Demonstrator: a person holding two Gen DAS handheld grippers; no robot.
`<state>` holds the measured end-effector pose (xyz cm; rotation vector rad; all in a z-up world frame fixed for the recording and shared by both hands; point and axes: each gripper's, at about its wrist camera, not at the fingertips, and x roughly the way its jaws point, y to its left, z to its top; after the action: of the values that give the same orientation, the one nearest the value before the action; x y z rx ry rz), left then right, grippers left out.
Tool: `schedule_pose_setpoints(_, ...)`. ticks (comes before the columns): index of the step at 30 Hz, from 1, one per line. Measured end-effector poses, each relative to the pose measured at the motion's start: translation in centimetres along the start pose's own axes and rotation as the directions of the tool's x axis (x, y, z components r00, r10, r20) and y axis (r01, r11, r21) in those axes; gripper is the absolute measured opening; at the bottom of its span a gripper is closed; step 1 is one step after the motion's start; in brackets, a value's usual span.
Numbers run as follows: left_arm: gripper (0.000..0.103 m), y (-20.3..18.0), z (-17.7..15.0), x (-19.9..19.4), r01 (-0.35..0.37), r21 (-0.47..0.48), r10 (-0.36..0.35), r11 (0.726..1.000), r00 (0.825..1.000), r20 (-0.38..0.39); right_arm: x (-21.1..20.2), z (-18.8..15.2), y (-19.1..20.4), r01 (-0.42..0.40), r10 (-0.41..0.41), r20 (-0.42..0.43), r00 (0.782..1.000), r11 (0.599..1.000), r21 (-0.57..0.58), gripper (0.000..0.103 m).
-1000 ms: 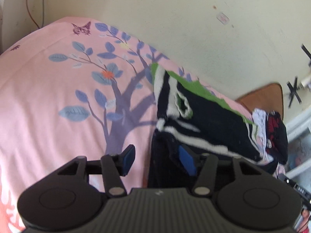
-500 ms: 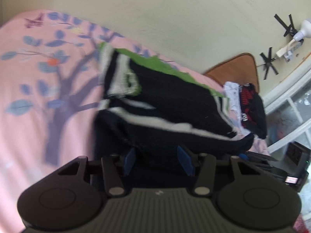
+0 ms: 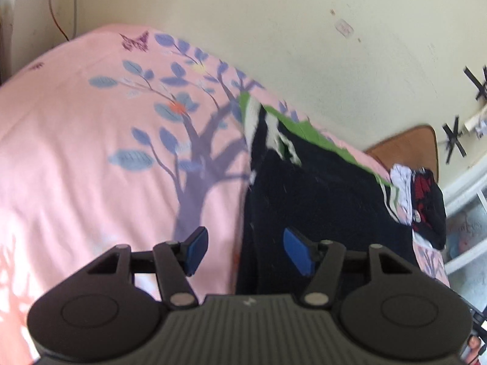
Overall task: Fold small clothes
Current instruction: 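Press the folded navy sweater flat with both grippers and release, then grasp the green beanie edge with both grippers and lift it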
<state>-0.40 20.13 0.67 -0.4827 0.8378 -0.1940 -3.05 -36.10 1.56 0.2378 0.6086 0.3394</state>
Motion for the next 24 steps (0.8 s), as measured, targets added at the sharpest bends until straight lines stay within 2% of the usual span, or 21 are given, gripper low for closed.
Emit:
schedule_pose_setpoints(2, 0.053, -0.7, -0.6, 0.9, 0.01, 0.026, -0.01, 1.0, 1.0, -0.02, 0.3, -1.1, 0.4, 0.002, -0.002, -0.023, 1.0, 1.0, 0.016, 0.038)
schedule_pose_setpoints(3, 0.038, -1.1, -0.9, 1.2, 0.017, 0.043, -0.016, 0.999, 0.999, -0.031, 0.4, -1.3, 0.3, -0.007, 0.008, -0.033, 0.999, 1.0, 0.03, 0.035)
schedule_pose_setpoints(4, 0.024, -1.5, -1.1, 1.5, 0.027, 0.062, -0.023, 0.998, 0.998, -0.05, 0.7, -1.5, 0.4, -0.022, 0.024, -0.042, 0.999, 0.999, 0.045, 0.014)
schedule_pose_setpoints(5, 0.007, -1.7, -1.4, 1.7, 0.023, 0.075, -0.018, 0.997, 0.997, -0.069, 0.8, -1.6, 0.6, -0.019, 0.022, -0.047, 0.999, 0.998, 0.052, 0.009)
schedule_pose_setpoints(9, 0.007, -1.4, -2.6, -0.5, 0.014, 0.104, -0.004, 0.994, 0.995, -0.097, -1.2, -1.6, 1.3, -0.009, 0.01, -0.02, 1.0, 0.999, 0.052, 0.009)
schedule_pose_setpoints(13, 0.008, -1.0, -4.1, -2.0, 0.017, 0.098, -0.005, 0.995, 0.993, -0.116, -3.0, -3.6, 2.8, 0.017, -0.016, -0.053, 0.998, 1.0, 0.013, 0.008)
schedule_pose_setpoints(16, 0.018, -1.5, -4.2, -1.9, -0.04, 0.135, 0.053, 0.99, 0.994, -0.093, -2.6, -4.9, 3.2, 0.072, -0.075, -0.069, 0.995, 0.996, -0.047, 0.013)
schedule_pose_setpoints(17, 0.023, -1.5, -3.8, -2.2, -0.055, 0.133, 0.066, 0.99, 0.995, -0.078, -2.7, -4.6, 2.8, 0.072, -0.074, -0.061, 0.995, 0.997, -0.027, 0.013)
schedule_pose_setpoints(19, 0.024, -1.5, -2.5, -3.8, -0.062, 0.136, 0.063, 0.989, 0.998, -0.009, -3.8, -3.3, 2.1, 0.077, -0.077, -0.002, 0.997, 0.997, -0.002, 0.013)
schedule_pose_setpoints(22, 0.025, -2.9, 1.0, -5.6, -0.07, 0.175, 0.056, 0.982, 0.995, 0.083, -4.7, -0.2, 2.0, 0.116, -0.112, 0.069, 0.991, 0.991, -0.067, 0.013)
schedule_pose_setpoints(23, 0.028, -3.7, 2.4, -5.6, -0.078, 0.2, 0.057, 0.977, 0.993, 0.105, -4.4, 1.4, 2.1, 0.121, -0.114, 0.081, 0.99, 0.988, -0.098, 0.014)
schedule_pose_setpoints(24, 0.037, -4.8, 3.7, -5.4, -0.08, 0.229, 0.052, 0.97, 0.991, 0.125, -3.9, 2.9, 2.2, 0.123, -0.112, 0.087, 0.99, 0.984, -0.127, 0.014)
